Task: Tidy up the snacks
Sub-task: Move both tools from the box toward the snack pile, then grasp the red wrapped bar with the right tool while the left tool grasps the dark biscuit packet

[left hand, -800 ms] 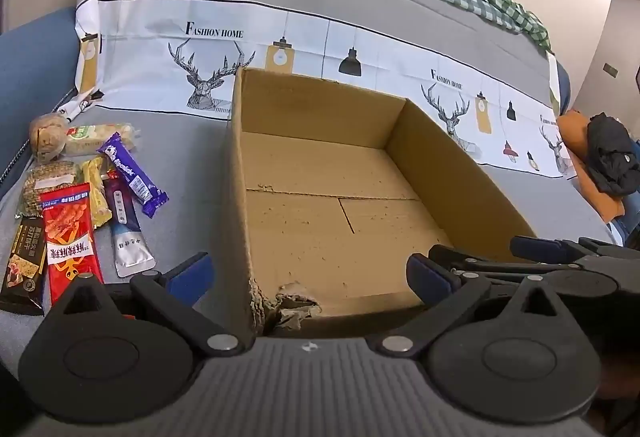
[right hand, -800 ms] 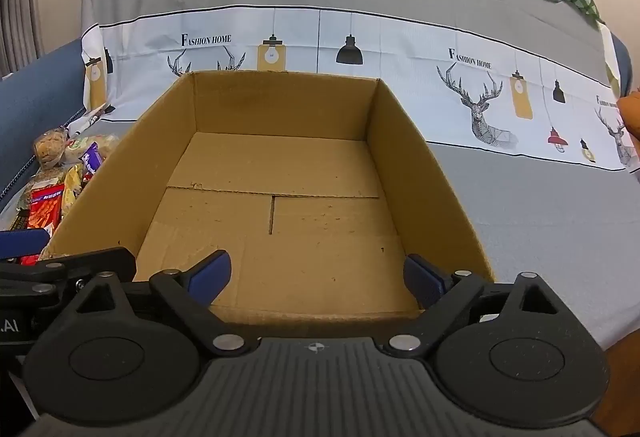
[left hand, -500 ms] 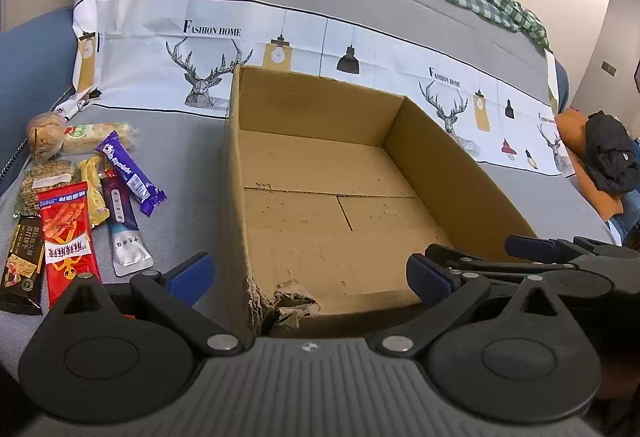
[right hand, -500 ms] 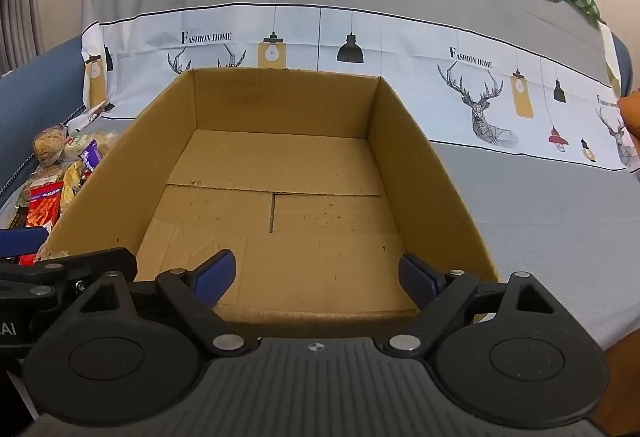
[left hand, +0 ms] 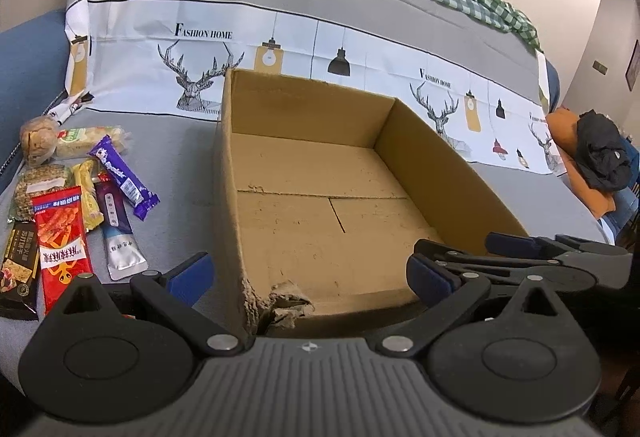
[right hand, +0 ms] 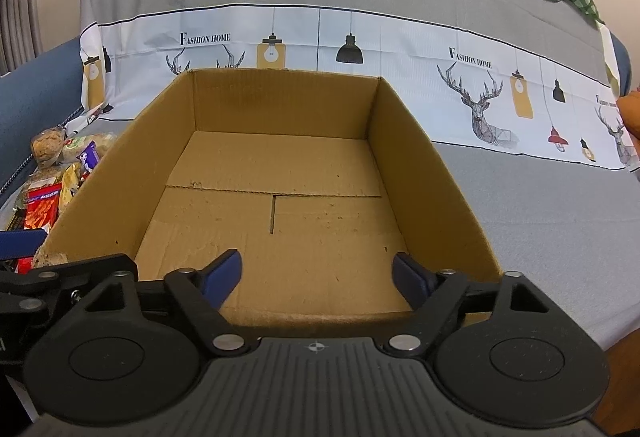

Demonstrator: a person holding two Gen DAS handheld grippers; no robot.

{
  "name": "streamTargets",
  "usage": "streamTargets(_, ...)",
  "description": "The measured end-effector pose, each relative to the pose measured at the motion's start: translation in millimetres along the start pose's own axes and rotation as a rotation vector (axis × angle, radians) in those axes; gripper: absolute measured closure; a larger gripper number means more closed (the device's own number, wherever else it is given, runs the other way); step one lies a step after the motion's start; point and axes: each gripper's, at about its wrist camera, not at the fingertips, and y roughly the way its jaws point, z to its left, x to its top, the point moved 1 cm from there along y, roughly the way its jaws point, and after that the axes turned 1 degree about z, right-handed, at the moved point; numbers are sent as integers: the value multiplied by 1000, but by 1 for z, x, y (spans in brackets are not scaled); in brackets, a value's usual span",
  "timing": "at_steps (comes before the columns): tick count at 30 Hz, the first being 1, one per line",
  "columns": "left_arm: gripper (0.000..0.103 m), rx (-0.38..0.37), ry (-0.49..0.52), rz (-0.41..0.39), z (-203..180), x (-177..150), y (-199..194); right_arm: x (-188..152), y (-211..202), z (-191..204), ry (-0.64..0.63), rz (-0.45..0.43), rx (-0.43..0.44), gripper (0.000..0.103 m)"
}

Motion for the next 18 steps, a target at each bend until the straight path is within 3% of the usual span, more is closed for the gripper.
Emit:
streamTargets(4,7,-23,-14,-23,11,7,-8,3,0,4,38,-9,16,40)
streamTargets(6,28,-53,-21,-5,20,13,-12,6,-1,10,65,-14,40,47)
streamTargets(7,34,-74,-29,-6,25,17,-15,8,-2,14,76,-19,54,48)
streamTargets(9,56,-114,-26,-4,38,29,-21,12,-4,24,89,-38,85,50)
streamTargets(11,65,-169,-28,-13,55,39,-27,15,-7,38,90,-59,128,50)
streamTargets(15,66,-135,74,56,95,59,-28,20,-14,70,62,-106,239,50)
streamTargets(18,66,-58,51,174,144,56,-17,23,-18,99,15,-135,322,50)
